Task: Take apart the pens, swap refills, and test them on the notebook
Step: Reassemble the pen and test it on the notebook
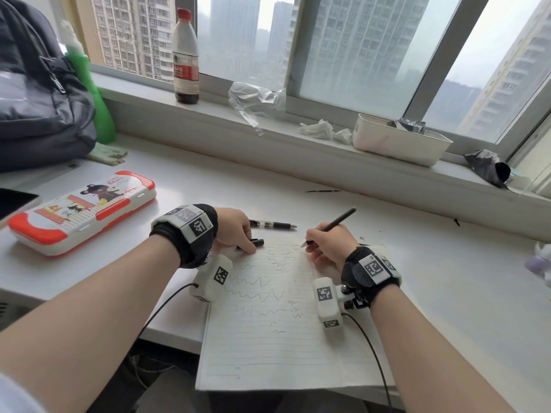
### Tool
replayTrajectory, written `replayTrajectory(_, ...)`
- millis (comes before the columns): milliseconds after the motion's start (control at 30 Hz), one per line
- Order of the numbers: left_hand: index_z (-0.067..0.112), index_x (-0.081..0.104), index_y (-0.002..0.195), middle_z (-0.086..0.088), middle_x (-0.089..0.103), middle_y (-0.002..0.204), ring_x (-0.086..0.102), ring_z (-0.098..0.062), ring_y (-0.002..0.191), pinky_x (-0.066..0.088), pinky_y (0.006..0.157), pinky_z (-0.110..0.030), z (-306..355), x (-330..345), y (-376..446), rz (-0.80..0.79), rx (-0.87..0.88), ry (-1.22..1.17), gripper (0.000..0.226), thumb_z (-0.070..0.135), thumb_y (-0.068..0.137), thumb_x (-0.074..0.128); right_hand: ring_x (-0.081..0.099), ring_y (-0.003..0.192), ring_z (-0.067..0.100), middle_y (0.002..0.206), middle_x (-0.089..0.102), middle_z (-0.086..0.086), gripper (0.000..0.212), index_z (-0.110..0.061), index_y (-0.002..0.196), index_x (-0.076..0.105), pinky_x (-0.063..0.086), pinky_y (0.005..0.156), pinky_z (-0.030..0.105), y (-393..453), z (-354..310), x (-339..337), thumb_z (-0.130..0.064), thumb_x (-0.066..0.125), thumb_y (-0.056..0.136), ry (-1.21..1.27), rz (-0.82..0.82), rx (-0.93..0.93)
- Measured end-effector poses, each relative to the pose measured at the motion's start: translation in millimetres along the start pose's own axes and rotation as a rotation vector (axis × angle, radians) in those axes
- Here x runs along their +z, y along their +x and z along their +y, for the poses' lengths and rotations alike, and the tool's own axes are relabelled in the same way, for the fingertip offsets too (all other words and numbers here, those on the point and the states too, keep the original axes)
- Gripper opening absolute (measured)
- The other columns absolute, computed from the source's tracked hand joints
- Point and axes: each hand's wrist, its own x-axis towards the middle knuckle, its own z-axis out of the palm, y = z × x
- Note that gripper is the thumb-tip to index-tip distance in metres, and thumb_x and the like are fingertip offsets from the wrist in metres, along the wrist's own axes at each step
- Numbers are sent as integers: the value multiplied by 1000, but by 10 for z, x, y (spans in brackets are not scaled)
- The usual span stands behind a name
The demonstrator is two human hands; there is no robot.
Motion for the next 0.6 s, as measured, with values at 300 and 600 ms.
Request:
replayTrajectory(300,25,66,100,6,69,104,59,-14,88,48,78,-26,-4,2,2,-6,2,8,32,48,78,72,59,43,16,53,67,6,4,-7,74,60,44,41,23,-21,-21,20,-11,61,77,-88,-41,-8)
replayTrajectory(600,24,67,103,5,69,105,61,-14,89,48,78,-26,13,-57,-46,-31,0,11,36,49,78,71,46,43,11,63,60,5,10,-5,82,63,36,40,22,9,15,-94,-13,63,87,139,-52,-1)
